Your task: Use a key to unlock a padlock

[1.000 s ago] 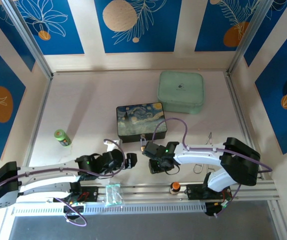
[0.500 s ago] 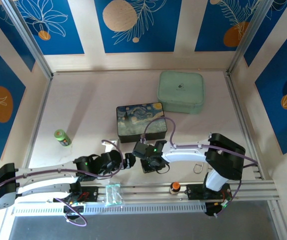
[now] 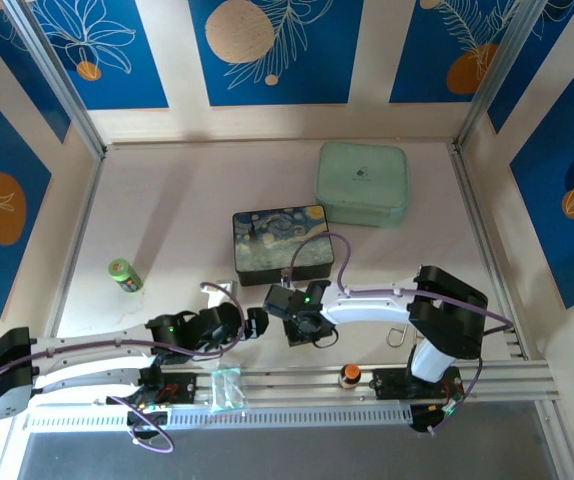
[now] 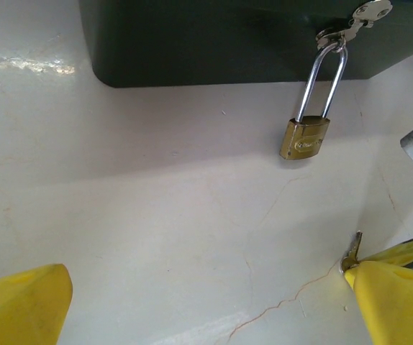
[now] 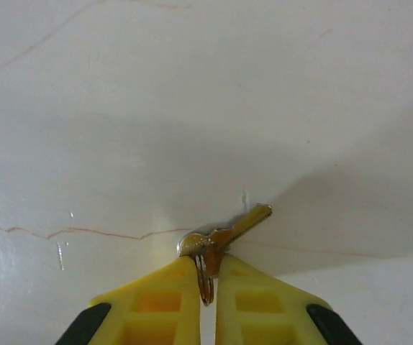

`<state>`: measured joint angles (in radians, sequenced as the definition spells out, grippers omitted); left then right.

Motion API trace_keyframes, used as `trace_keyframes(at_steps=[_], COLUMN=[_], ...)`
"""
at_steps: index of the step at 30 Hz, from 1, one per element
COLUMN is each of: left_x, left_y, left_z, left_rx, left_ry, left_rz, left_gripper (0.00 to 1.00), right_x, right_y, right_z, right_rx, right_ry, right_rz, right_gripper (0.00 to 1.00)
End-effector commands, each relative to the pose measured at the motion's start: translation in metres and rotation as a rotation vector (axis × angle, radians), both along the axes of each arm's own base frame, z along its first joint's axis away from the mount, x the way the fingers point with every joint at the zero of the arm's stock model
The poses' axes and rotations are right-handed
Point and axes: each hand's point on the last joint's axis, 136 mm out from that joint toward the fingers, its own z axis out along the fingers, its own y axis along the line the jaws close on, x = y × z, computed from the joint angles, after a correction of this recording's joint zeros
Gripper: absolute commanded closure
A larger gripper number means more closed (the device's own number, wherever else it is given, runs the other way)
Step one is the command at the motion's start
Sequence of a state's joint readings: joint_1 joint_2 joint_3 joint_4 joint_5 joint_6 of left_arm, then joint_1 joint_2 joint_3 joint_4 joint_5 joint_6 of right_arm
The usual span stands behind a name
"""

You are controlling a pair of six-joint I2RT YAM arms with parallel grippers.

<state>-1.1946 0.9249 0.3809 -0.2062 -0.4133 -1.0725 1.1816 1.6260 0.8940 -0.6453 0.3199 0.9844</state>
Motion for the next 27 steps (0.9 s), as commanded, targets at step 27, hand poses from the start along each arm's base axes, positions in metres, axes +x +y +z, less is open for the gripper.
trace_keyframes(at_steps=[27], left_x=[-0.003], left_y=[-0.076], left_z=[0.025], left_rx=[-0.246], left_ry=[0.038], left_rz=[-0.149], left_gripper=[0.20], right_x=[0.009], right_y=[-0.025], right_z=[0.023], right_rx=[0.227], right_ry=[-0.181], right_rz=[0.280], right_gripper=[1.00])
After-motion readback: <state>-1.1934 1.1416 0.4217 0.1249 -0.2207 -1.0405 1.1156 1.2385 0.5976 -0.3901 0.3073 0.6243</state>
